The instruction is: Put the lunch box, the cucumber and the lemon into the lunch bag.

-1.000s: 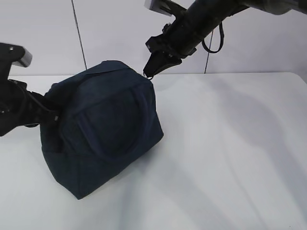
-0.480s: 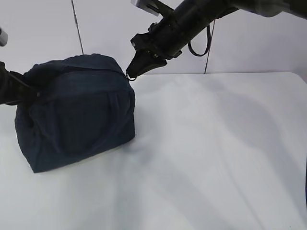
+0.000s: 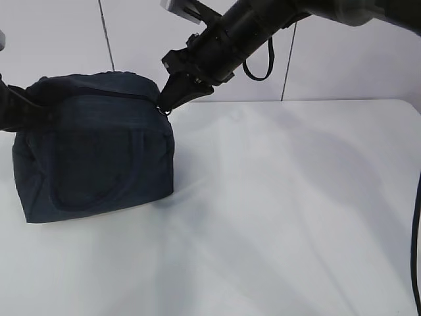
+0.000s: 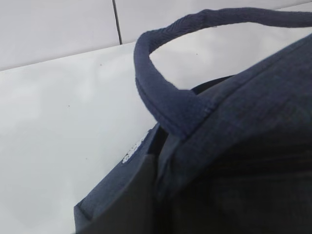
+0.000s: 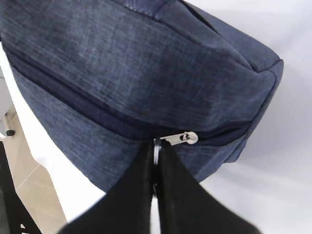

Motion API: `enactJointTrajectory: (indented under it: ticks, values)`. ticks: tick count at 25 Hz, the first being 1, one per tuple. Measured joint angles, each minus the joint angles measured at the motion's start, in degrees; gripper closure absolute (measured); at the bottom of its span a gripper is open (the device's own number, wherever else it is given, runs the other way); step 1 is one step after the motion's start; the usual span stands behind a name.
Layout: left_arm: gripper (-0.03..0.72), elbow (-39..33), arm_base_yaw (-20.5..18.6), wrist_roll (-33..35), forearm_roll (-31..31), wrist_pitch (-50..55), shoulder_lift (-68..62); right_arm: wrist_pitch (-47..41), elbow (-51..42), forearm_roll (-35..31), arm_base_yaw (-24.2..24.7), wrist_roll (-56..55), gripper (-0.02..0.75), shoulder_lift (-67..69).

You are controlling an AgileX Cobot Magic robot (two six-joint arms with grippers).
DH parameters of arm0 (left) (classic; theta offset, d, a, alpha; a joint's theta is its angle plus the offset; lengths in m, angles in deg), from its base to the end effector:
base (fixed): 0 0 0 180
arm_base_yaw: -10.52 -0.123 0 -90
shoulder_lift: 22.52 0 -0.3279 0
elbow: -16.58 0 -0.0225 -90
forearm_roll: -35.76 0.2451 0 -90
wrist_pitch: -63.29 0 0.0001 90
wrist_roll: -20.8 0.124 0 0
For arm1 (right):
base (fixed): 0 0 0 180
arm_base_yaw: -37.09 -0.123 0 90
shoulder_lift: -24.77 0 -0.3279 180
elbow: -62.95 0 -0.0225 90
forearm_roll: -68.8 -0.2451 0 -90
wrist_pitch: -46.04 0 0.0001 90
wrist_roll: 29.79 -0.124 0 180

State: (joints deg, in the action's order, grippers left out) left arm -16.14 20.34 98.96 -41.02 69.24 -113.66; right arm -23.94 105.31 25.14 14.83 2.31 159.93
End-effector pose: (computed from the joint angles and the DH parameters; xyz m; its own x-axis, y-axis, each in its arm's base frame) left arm 0.3165 -0.0676 0.2618 -0.5618 0.1228 -0.8181 0.2652 0.9635 -0.0375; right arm 0.4476 0.2702 0.2784 -0.6920 -0.4823 -0.5371 -0.7208 0.5029 0.4771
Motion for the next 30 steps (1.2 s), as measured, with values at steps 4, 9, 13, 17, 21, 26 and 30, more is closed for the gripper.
enactJointTrajectory:
  ticks: [4,9,13,17,21,26,30]
  values:
    - [0.595,0.0,0.0,0.0,0.0,0.0,0.0,0.0,0.0,0.0,0.0,0.0,0.751,0.0]
    - [0.225,0.3,-0.1,0.0,1.6,-0.6,0.0,0.0,0.0,-0.2,0.0,0.1,0.751,0.0]
    - [0.149,0.4,-0.1,0.0,4.5,0.3,0.0,0.0,0.0,-0.2,0.0,0.1,0.751,0.0]
    - [0.14,0.6,-0.3,0.1,16.0,6.5,1.0,0.0,0.0,-0.2,0.0,0.1,0.751,0.0]
    - [0.139,0.7,0.0,2.1,28.6,12.5,3.7,-0.2,0.0,-0.6,0.0,0.0,0.751,0.0]
    - [0.137,0.7,0.2,2.9,34.4,13.8,9.0,-0.2,0.0,-0.6,0.0,-0.3,0.751,0.0]
    - [0.135,0.7,0.2,3.1,35.2,15.3,13.3,-0.2,0.0,-0.6,0.0,-0.4,0.751,0.0]
